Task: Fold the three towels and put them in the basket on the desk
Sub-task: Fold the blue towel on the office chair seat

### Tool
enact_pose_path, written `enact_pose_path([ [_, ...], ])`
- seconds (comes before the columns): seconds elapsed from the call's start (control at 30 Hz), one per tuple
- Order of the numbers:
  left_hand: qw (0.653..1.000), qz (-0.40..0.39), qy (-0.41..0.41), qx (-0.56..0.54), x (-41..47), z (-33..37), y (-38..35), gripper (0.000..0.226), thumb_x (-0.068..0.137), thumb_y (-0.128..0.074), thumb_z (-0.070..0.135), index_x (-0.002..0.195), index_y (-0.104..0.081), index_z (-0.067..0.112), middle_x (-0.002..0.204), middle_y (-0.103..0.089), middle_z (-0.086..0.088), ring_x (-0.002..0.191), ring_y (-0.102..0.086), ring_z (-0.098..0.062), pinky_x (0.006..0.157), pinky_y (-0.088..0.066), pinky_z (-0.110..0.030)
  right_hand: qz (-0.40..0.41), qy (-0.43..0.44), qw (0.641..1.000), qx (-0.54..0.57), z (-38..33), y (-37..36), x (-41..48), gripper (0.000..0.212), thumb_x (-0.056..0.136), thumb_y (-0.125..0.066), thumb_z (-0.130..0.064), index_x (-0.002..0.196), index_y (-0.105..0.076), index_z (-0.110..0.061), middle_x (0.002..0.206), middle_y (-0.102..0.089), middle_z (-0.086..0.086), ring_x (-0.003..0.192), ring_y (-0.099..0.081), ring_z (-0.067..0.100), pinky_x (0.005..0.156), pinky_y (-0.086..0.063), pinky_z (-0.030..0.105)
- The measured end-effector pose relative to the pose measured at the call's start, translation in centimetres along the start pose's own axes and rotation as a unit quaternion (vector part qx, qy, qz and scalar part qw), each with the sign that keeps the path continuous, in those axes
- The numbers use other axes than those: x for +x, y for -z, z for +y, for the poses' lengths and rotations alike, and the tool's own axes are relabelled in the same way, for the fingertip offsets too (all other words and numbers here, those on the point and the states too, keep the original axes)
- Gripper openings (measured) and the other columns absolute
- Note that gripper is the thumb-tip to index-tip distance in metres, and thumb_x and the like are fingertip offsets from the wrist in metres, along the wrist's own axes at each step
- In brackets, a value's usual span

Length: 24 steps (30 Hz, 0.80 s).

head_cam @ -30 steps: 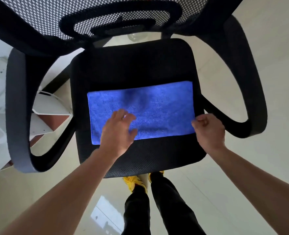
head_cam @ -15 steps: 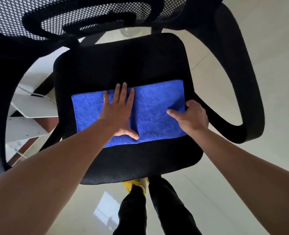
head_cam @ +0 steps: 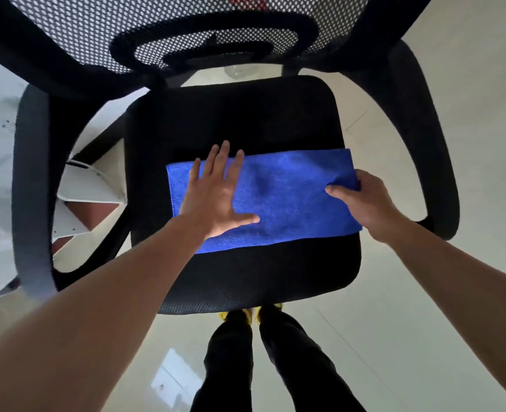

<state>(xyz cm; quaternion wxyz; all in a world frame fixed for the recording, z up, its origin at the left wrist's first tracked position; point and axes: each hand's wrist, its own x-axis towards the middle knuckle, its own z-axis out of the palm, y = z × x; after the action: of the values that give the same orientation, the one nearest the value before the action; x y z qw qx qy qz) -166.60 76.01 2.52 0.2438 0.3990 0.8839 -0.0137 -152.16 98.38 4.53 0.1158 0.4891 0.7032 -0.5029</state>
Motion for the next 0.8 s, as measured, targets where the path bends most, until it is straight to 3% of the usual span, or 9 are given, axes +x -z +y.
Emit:
enact_pose_path([
  [0.1, 0.992, 0.072, 0.089, -0.061, -3.0, -2.5, 0.4, 0.086, 0.082, -0.059, 0.059, 0.149, -0.027, 0.016, 0.158, -0.019, -0.013, 0.143, -0.021, -0.030, 0.113, -0.021, -0.045, -0.003, 0.064, 0.998, -0.028, -2.3, 0.3, -1.9, 0.026, 0.087, -0.070, -0.022, 0.105, -0.053, -0.017, 0.092, -0.061, -0.008, 0.083, -0.059, 0.009, 0.067, -0.044, 0.022],
  [0.17, 0.977, 0.078, 0.176, -0.094, -4.9, -4.8, 0.3, 0.064, 0.086, -0.059, 0.046, 0.140, -0.042, 0.015, 0.143, -0.041, -0.013, 0.129, -0.040, -0.032, 0.103, -0.032, -0.046, -0.004, 0.105, 0.994, -0.036, -4.4, -0.9, -3.2, 0.031, 0.086, -0.070, -0.019, 0.108, -0.049, -0.020, 0.093, -0.061, -0.011, 0.085, -0.059, 0.009, 0.072, -0.045, 0.024],
  [0.23, 0.955, 0.055, 0.256, -0.138, -6.6, -6.9, 0.0, 0.051, 0.088, -0.058, 0.036, 0.133, -0.049, 0.013, 0.130, -0.051, -0.013, 0.120, -0.048, -0.034, 0.098, -0.038, -0.047, -0.022, 0.130, 0.991, -0.023, -6.4, -3.3, -4.2, 0.035, 0.084, -0.071, -0.016, 0.109, -0.048, -0.021, 0.095, -0.062, -0.010, 0.089, -0.062, 0.012, 0.078, -0.048, 0.027],
  [0.33, 0.929, 0.015, 0.323, -0.182, -8.2, -8.7, -0.3, 0.043, 0.088, -0.054, 0.022, 0.130, -0.053, 0.013, 0.127, -0.054, -0.014, 0.117, -0.052, -0.036, 0.093, -0.042, -0.045, -0.059, 0.148, 0.986, -0.058, -8.4, -7.8, -4.8, 0.040, 0.083, -0.072, -0.021, 0.114, -0.046, -0.023, 0.095, -0.061, -0.008, 0.087, -0.062, 0.012, 0.079, -0.049, 0.027],
  [0.47, 0.883, 0.072, 0.366, -0.285, -7.5, -8.0, 0.7, 0.038, 0.087, -0.048, 0.010, 0.124, -0.058, 0.011, 0.123, -0.057, -0.014, 0.110, -0.055, -0.035, 0.083, -0.041, -0.035, -0.099, 0.154, 0.972, -0.149, -9.3, -12.1, -4.4, 0.043, 0.088, -0.064, -0.023, 0.124, -0.039, -0.020, 0.088, -0.062, -0.001, 0.078, -0.064, 0.017, 0.072, -0.051, 0.037],
  [0.6, 0.811, 0.112, 0.412, -0.400, -5.6, -6.2, 3.2, 0.035, 0.090, -0.047, 0.011, 0.124, -0.055, 0.012, 0.098, -0.057, -0.003, 0.075, -0.054, -0.021, 0.069, -0.037, -0.026, -0.082, 0.150, 0.959, -0.227, -10.0, -14.1, -3.5, 0.041, 0.090, -0.059, -0.023, 0.124, -0.037, -0.016, 0.094, -0.058, 0.002, 0.081, -0.057, 0.026, 0.069, -0.040, 0.034],
  [0.67, 0.778, 0.132, 0.430, -0.438, -5.0, -5.5, 3.7, 0.034, 0.090, -0.047, 0.010, 0.123, -0.055, 0.013, 0.089, -0.057, -0.001, 0.063, -0.049, -0.013, 0.061, -0.037, -0.025, -0.097, 0.121, 0.958, -0.240, -9.6, -14.3, -3.1, 0.047, 0.088, -0.063, -0.028, 0.126, -0.036, -0.018, 0.097, -0.058, 0.001, 0.082, -0.057, 0.025, 0.072, -0.042, 0.034],
  [0.7, 0.760, 0.117, 0.455, -0.449, -6.0, -10.2, 1.8, 0.034, 0.090, -0.047, 0.011, 0.122, -0.055, 0.014, 0.091, -0.058, -0.001, 0.064, -0.050, -0.014, 0.063, -0.037, -0.024, -0.134, 0.105, 0.954, -0.248, -10.2, -20.4, -3.0, 0.053, 0.085, -0.066, -0.033, 0.126, -0.035, -0.021, 0.100, -0.061, 0.002, 0.085, -0.061, 0.025, 0.075, -0.047, 0.036],
  [0.8, 0.816, 0.108, 0.414, -0.388, -6.7, -10.6, 0.3, 0.033, 0.091, -0.047, 0.014, 0.123, -0.056, 0.014, 0.117, -0.055, -0.005, 0.093, -0.056, -0.024, 0.074, -0.038, -0.028, -0.193, 0.040, 0.973, -0.119, -10.1, -20.3, -3.2, 0.057, 0.082, -0.072, -0.034, 0.130, -0.042, -0.024, 0.103, -0.066, 0.007, 0.083, -0.071, 0.024, 0.074, -0.060, 0.040],
])
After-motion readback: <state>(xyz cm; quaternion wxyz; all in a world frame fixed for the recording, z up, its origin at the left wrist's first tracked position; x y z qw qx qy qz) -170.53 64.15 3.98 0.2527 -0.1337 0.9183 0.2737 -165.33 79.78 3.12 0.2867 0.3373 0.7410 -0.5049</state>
